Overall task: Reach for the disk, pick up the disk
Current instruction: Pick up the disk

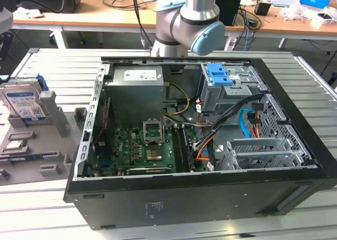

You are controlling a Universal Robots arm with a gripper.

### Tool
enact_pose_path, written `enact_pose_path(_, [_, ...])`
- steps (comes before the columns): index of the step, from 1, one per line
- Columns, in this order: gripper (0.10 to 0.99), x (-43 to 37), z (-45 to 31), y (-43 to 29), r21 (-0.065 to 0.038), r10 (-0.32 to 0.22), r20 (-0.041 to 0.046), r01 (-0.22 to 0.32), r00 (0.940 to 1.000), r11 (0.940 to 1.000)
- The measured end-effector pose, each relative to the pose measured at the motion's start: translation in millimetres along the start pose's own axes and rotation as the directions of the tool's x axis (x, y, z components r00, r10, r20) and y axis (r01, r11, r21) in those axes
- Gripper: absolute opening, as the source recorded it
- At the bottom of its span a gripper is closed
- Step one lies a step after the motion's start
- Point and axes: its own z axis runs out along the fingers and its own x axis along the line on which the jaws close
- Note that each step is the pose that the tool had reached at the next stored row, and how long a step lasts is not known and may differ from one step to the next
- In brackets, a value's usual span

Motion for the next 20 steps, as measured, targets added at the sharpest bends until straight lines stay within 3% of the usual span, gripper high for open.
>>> enact_pose_path(3, [0.106,0.0,0.0,0.1,0.000,-0.048,-0.0019,0.048,0.9989,0.9989])
enact_pose_path(12, [0.106,0.0,0.0,0.0,0.000,-0.172,-0.0066,0.172,0.9851,0.9852])
enact_pose_path(15, [0.106,0.0,0.0,0.0,-0.001,-0.216,-0.0083,0.216,0.9764,0.9764])
enact_pose_path(18, [0.106,0.0,0.0,0.0,-0.001,-0.281,-0.0108,0.281,0.9597,0.9598])
enact_pose_path(20, [0.106,0.0,0.0,0.0,-0.002,-0.306,-0.0118,0.306,0.9519,0.9519])
